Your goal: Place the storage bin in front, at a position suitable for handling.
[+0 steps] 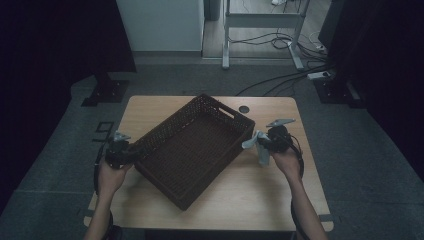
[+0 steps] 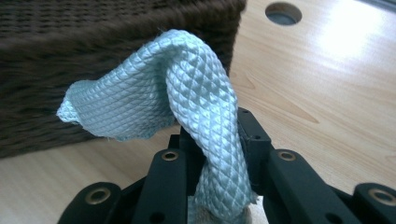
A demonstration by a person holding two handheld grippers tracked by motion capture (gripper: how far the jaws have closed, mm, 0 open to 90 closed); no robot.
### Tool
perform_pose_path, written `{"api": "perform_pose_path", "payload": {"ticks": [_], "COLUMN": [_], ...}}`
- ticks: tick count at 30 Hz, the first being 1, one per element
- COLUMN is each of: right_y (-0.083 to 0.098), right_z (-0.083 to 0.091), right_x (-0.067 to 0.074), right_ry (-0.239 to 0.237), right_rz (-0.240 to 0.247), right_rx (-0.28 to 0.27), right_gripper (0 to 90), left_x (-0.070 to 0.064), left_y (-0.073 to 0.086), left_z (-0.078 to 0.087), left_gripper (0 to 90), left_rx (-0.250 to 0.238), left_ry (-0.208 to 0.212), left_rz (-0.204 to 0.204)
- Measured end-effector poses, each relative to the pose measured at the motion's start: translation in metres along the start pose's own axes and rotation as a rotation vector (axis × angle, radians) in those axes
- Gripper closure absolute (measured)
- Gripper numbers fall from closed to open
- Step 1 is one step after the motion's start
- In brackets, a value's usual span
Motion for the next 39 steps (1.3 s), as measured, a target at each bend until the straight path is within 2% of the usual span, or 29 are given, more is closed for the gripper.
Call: {"api": "perform_pose_path", "payload": {"ticks": [10,16,33,39], "right_y": [-0.019,-0.019,0.027,0.042], "right_z": [0.034,0.046,0.102,0.117], "right_x": [0.009,0.012,-0.013,-0.018], "right_ry": [0.0,0.008,0.091,0.114], "right_rz": [0.036,0.055,0.007,-0.009], "right_rx": [-0.041,-0.04,-0.015,-0.001], "right_gripper": [74.4,74.4,74.4,74.3], "left_x": [0.0,0.0,0.0,0.0], "left_y": [0.0,0.0,0.0,0.0], "left_z": [0.0,0.0,0.0,0.0], "left_gripper": [53.4,53.3,53.3,53.3], "left_rx": [-0.003,-0.005,-0.011,-0.01], "left_ry": [0.002,0.003,0.005,0.005], "left_rz": [-0.001,0.0,0.001,0.001]}}
Point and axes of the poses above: each handheld gripper's, and its own axes: z roughly backward along the jaws, y roughly out of its underside, x roughly to its left, the point moved 6 cm from there along -z, roughly forward along the jaws, and after that the axes turned 14 degrees about z, right-handed, at the moved point
